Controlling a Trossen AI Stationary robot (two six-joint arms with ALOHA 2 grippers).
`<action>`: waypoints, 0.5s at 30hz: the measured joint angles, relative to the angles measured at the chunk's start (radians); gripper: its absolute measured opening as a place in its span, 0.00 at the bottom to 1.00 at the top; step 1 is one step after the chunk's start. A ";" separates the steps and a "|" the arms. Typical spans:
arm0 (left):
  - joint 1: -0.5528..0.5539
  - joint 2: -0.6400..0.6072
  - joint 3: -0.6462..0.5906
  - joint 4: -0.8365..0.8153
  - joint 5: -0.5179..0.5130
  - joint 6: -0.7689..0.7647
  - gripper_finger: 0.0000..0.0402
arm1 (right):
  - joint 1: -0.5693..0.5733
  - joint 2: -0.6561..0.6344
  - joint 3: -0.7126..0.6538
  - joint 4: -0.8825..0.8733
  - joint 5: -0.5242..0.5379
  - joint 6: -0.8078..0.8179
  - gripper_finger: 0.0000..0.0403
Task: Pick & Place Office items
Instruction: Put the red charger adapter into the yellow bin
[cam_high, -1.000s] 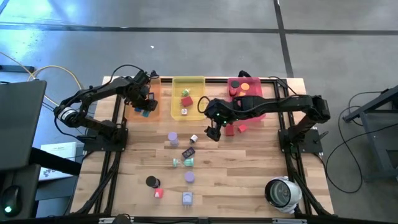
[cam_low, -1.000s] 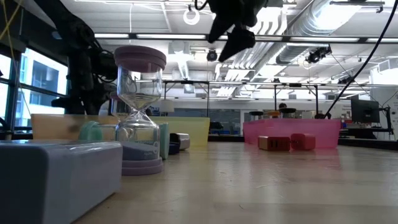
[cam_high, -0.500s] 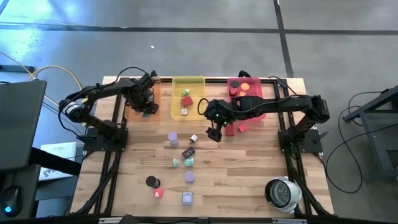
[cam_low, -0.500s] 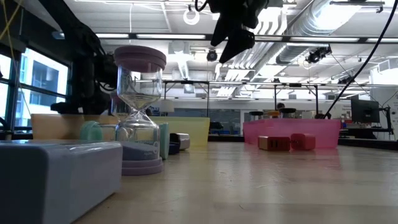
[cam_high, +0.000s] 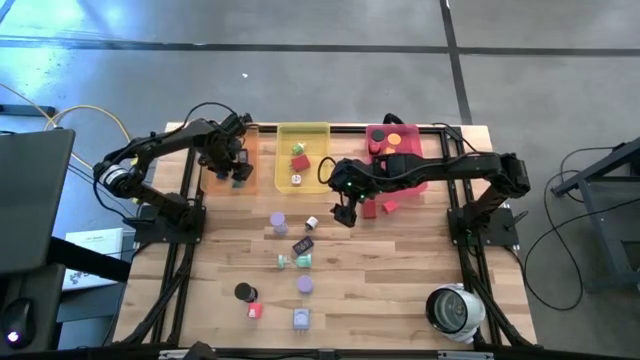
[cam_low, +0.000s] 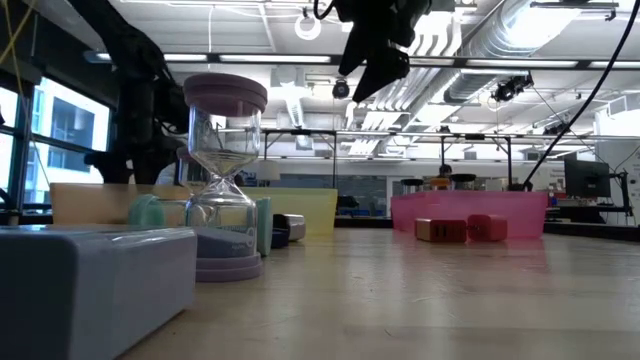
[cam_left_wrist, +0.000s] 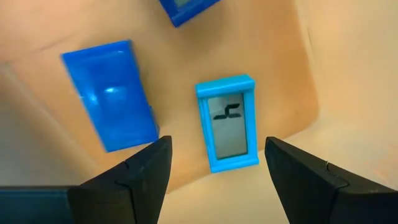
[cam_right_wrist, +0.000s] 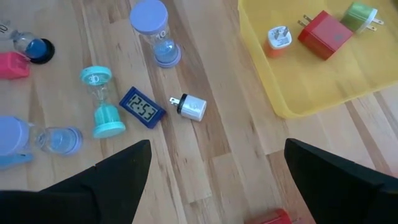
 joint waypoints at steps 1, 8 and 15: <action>0.001 0.000 0.018 -0.020 -0.006 0.005 0.62 | 0.000 0.000 0.000 0.000 0.000 0.000 0.89; -0.012 -0.035 0.161 -0.142 -0.008 0.030 0.62 | 0.000 0.000 0.000 -0.009 0.000 0.000 0.89; -0.079 -0.164 0.250 -0.216 0.059 0.014 0.62 | -0.003 0.000 0.001 -0.102 0.000 0.000 0.89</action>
